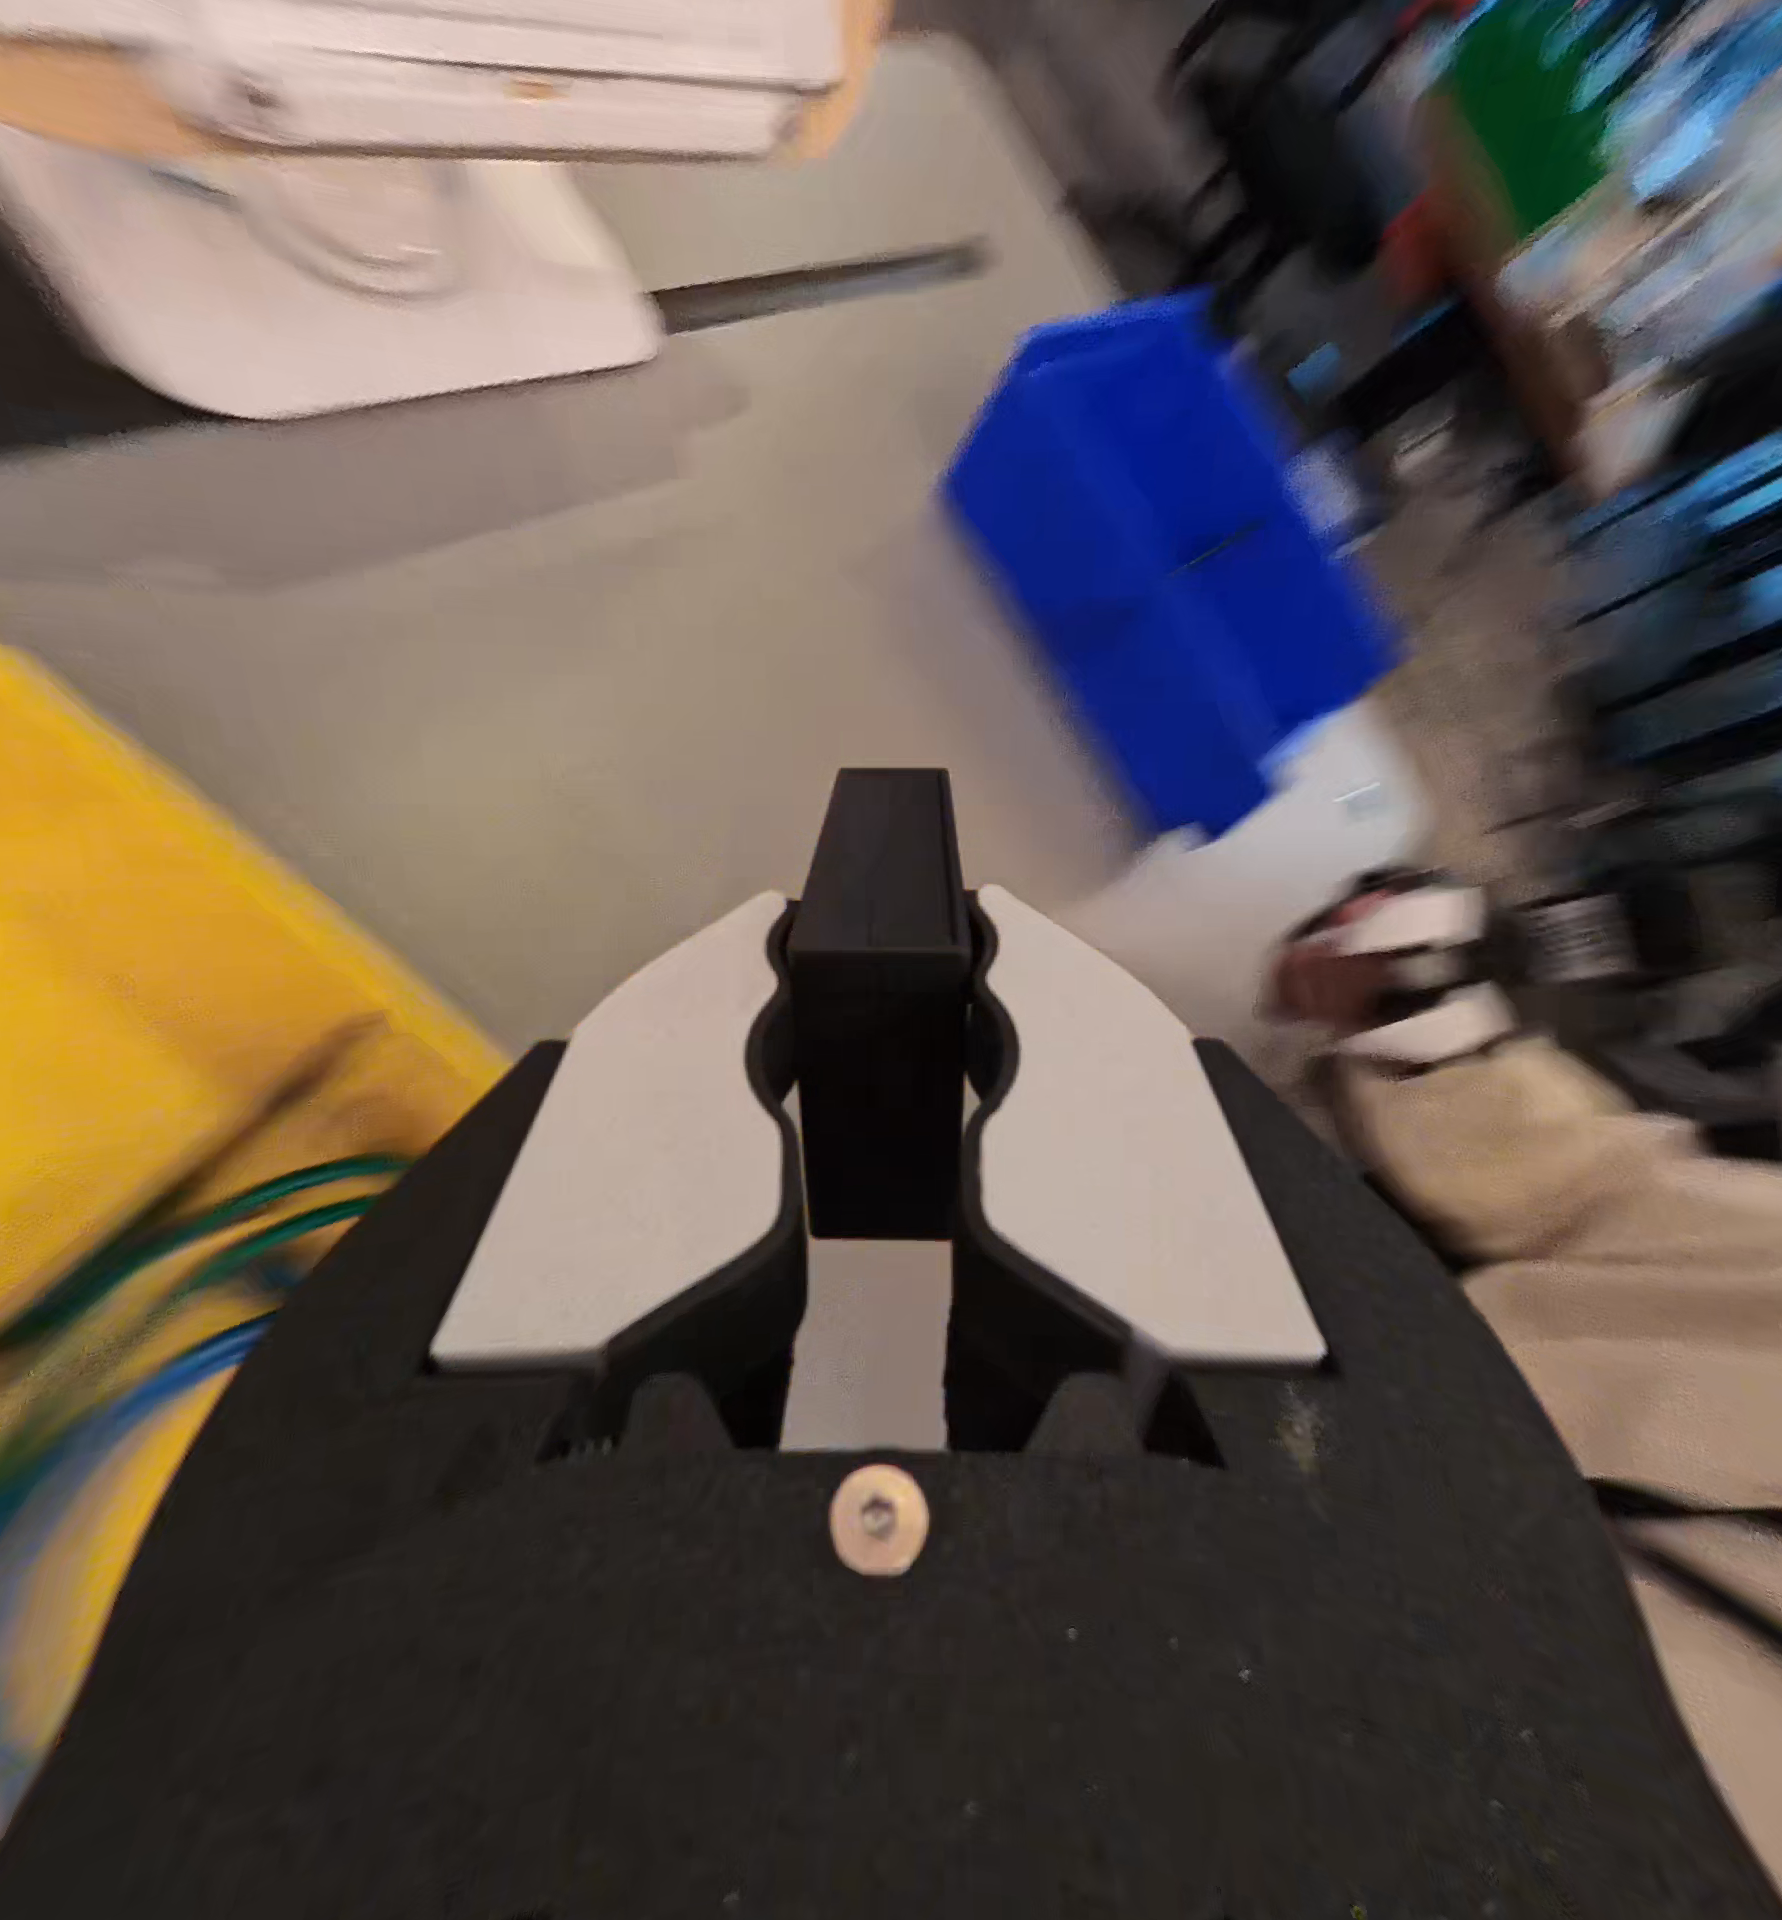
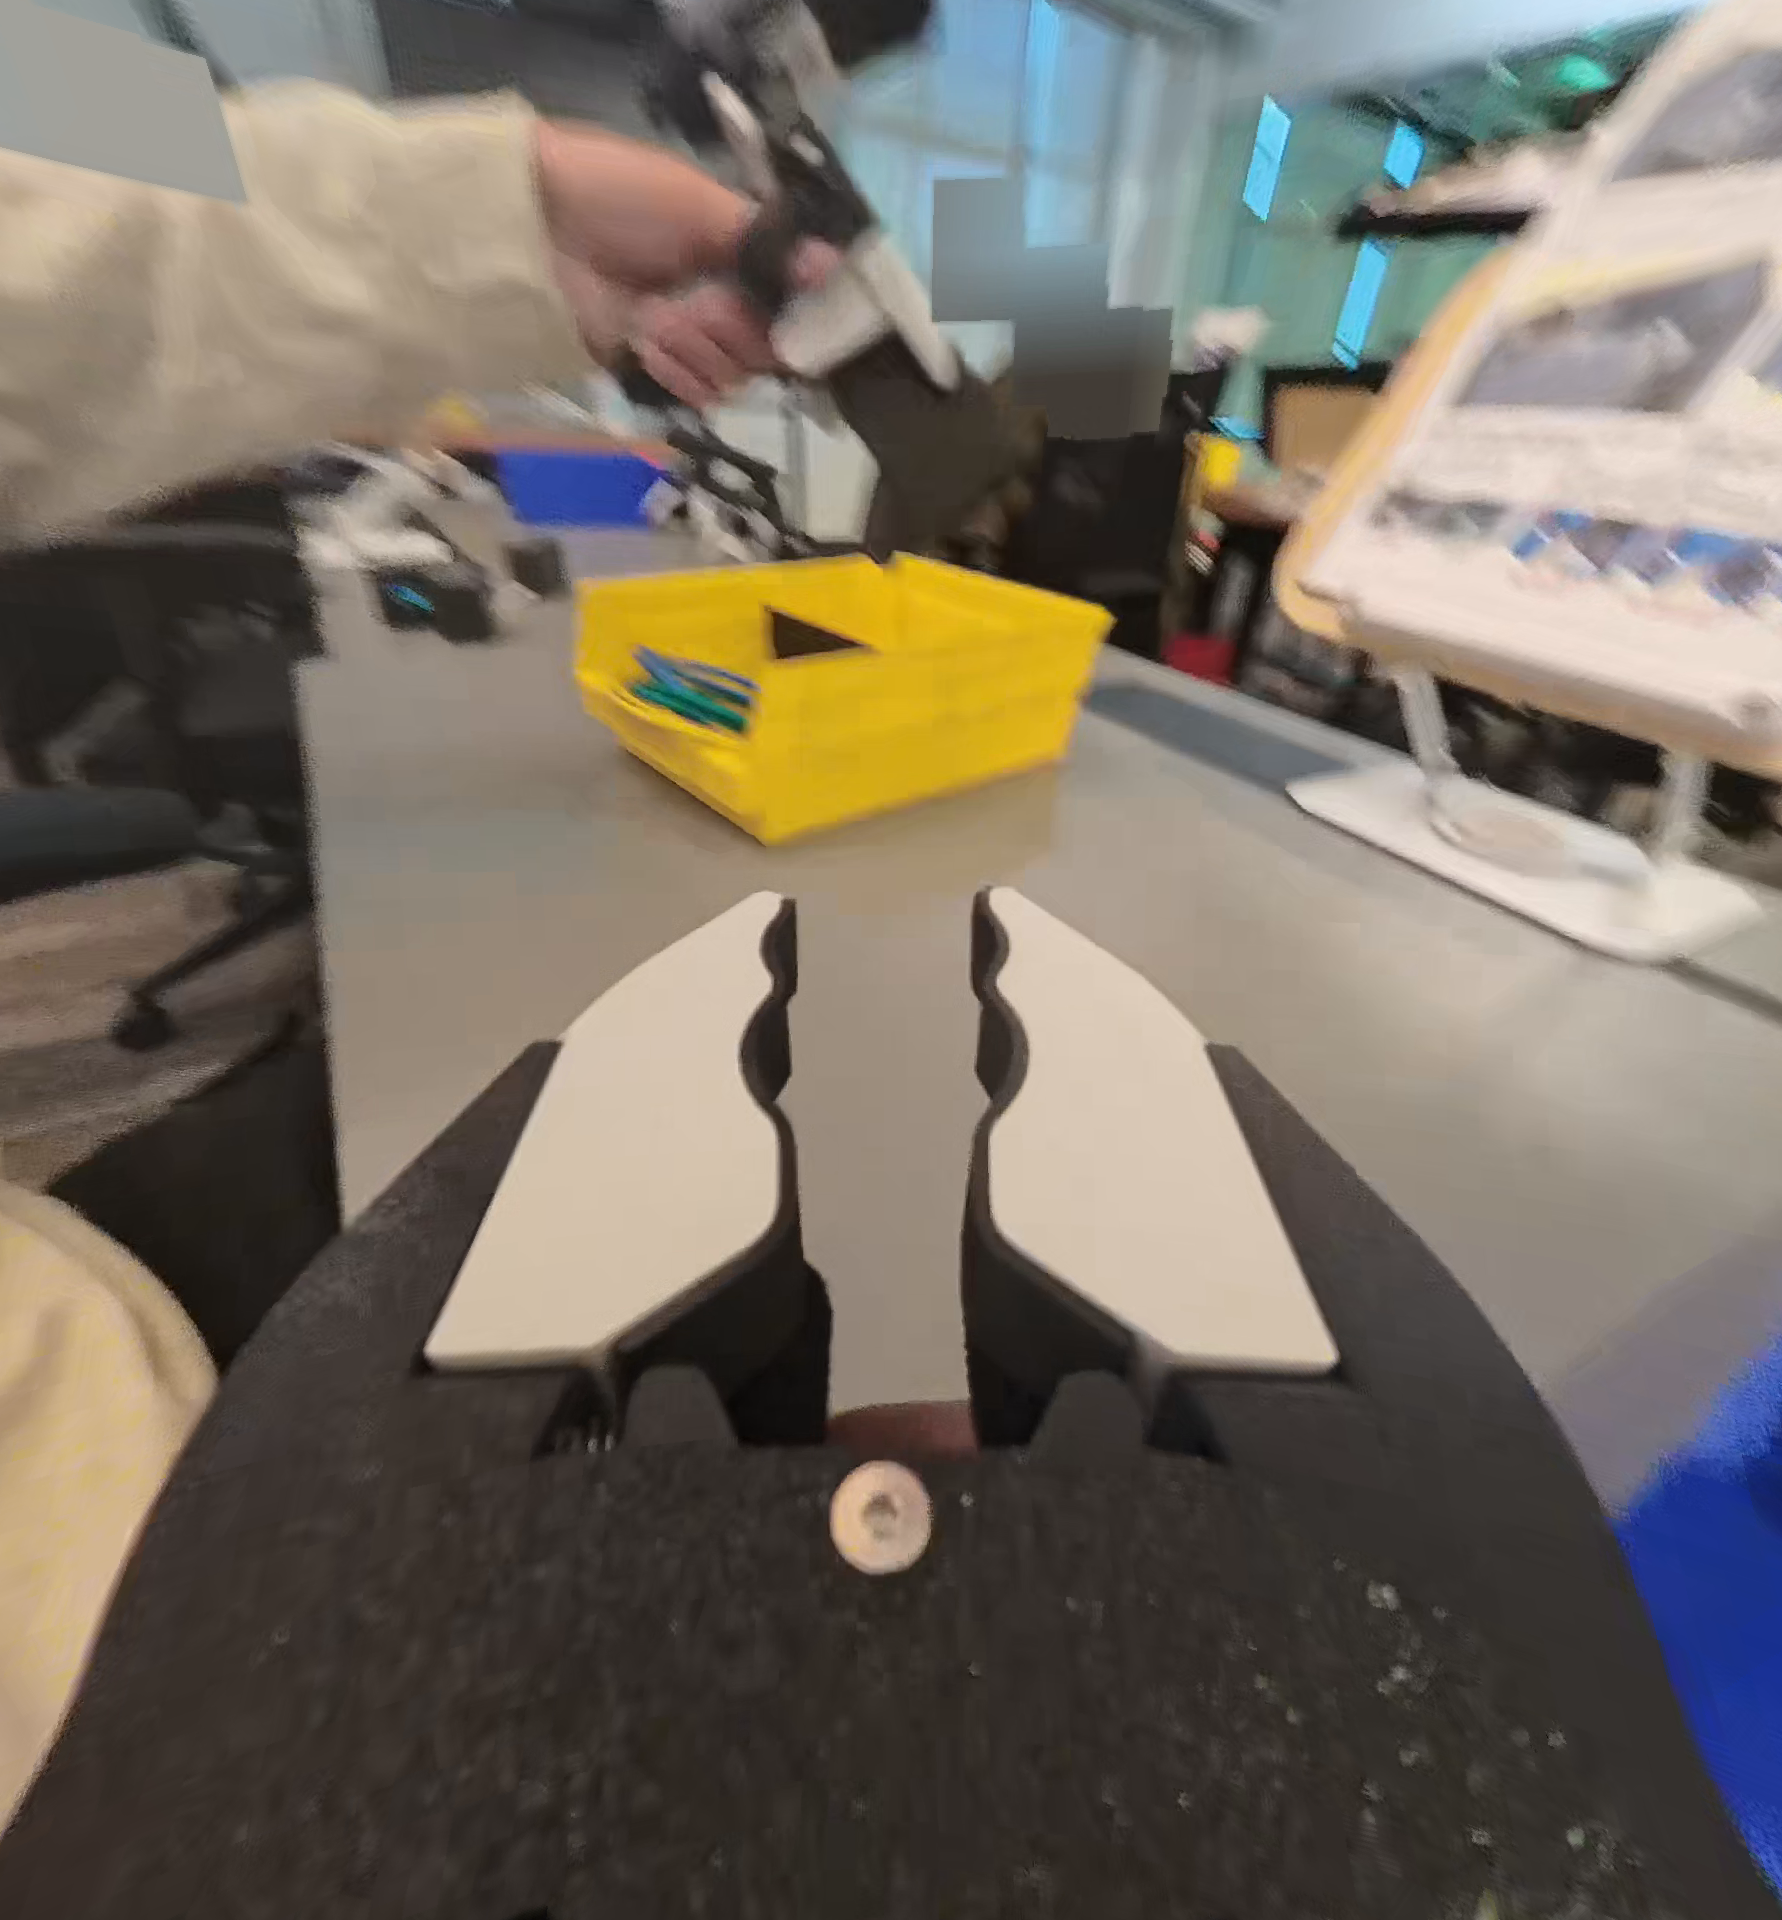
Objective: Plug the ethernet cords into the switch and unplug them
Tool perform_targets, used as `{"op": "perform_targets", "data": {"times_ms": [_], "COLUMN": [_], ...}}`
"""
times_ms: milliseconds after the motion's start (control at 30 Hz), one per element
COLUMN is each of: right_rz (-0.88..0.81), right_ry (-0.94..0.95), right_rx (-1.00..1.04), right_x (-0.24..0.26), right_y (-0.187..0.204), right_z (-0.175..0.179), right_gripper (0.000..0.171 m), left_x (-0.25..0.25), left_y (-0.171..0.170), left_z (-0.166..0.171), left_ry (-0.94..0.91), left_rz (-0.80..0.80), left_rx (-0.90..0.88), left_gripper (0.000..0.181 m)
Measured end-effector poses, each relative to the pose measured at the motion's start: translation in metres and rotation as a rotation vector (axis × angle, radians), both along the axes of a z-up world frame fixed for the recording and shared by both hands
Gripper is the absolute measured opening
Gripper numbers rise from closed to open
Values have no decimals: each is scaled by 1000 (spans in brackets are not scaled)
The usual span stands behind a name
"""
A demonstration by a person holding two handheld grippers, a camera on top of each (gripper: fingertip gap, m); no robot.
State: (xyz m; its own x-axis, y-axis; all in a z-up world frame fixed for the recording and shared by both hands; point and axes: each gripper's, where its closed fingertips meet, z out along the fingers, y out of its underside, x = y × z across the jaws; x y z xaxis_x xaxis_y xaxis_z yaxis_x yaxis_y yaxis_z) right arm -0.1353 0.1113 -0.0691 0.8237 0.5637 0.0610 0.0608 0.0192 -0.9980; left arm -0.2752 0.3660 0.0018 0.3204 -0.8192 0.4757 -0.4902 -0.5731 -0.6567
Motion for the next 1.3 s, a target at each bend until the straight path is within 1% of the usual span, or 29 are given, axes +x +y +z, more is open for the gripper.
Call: {"op": "perform_targets", "data": {"times_ms": [67,133,233,300,367,467,533,667,767,833,1000,1133,1167,1233,1300], "right_rz": [96,159,149,124,108,143,129,49,10,-9,41,38,42,80,116], "right_ry": [33,-31,-287,-498,-703,-938,-1047,-1143,-1211,-1234,-1243,-1179,-1156,-1074,-971], "right_rx": [43,52,129,231,314,401,439,578,673,724,706,702,687,572,486], "right_x": [-6,-9,-8,-8,-10,-13,-6,8,7,4,-8,-14,-16,-21,-24], "right_y": [8,24,53,66,72,71,74,82,88,91,99,97,96,92,86], "right_z": [13,21,34,45,50,42,33,34,29,27,12,24,28,30,34], "right_gripper": [32,35,38,38,37,37,37,38,39,37,34,34,31,29,28], "left_x": [33,64,97,112,122,128,129,128,130,131,136,132,130,125,119], "left_y": [-34,-63,-98,-115,-129,-137,-139,-141,-138,-141,-159,-160,-161,-159,-152], "left_z": [8,10,-9,-25,-34,-38,-37,-34,-35,-40,-56,-46,-45,-46,-49], "left_ry": [-159,-258,-250,-234,-231,-228,-226,-223,-245,-250,-245,-342,-358,-381,-390], "left_rz": [-6,-43,-130,-162,-218,-260,-285,-340,-350,-369,-416,-449,-459,-474,-453], "left_rx": [-269,-511,-703,-794,-856,-892,-893,-901,-923,-940,-976,-964,-950,-900,-827], "left_gripper": [28,28,28,28,28,28,28,28,28,28,27,29,31,39,59]}}
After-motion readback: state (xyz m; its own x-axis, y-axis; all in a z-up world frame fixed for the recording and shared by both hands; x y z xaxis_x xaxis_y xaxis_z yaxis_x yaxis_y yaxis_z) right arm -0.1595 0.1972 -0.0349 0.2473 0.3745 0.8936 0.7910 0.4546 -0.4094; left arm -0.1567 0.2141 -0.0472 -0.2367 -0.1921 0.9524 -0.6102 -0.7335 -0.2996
